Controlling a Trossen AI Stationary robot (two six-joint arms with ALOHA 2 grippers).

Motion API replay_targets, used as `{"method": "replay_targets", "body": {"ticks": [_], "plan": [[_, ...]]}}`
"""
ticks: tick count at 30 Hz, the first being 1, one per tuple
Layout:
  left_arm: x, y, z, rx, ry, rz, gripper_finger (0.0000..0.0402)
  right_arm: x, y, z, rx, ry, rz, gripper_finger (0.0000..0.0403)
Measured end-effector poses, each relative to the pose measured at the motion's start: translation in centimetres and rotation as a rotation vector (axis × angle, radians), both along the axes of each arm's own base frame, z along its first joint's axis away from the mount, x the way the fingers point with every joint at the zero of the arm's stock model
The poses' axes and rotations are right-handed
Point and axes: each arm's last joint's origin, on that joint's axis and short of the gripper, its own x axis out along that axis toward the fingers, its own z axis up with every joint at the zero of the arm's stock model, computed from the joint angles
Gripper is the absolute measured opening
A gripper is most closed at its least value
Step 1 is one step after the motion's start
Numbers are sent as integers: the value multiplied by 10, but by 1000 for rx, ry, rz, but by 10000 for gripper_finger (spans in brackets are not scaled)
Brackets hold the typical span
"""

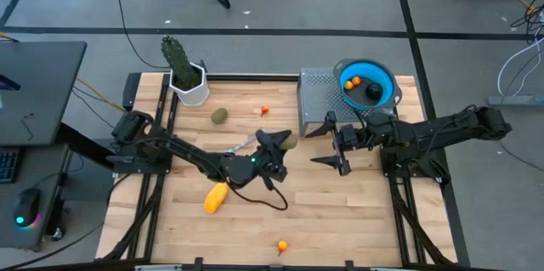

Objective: Pick & Place Fruit
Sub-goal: Put the kiwi into the blue strainer bowl on the shelf

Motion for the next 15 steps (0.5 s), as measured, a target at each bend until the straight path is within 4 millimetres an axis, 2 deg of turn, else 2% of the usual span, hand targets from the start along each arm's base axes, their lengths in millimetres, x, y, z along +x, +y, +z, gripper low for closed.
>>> {"method": "replay_targets", "body": {"ticks": [7, 15], "plan": [[2, 1, 0, 13, 2, -79, 232, 3, -3, -2, -1, 6, -101, 344], [2, 1, -2, -25, -12, -79, 237, 26, -1, -14, 39, -40, -89, 373]]}}
